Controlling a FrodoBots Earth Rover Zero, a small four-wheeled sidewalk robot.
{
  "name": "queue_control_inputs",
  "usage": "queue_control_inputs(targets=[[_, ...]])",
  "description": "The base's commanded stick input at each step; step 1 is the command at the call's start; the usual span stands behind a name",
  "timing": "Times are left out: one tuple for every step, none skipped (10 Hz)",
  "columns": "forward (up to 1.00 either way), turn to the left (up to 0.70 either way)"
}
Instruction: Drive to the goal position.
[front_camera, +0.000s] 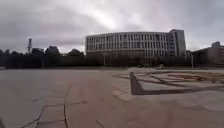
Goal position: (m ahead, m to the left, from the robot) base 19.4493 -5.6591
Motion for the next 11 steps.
queue_control_inputs(targets=[[0.7,0.0],[0.7,0.0],[0.7,0.0],[0.7,0.06],[0.7,0.21],[0.7,0.35],[0.7,0.35],[0.7,0.35],[0.7,0.34],[0.7,0.08],[0.7,0.05]])
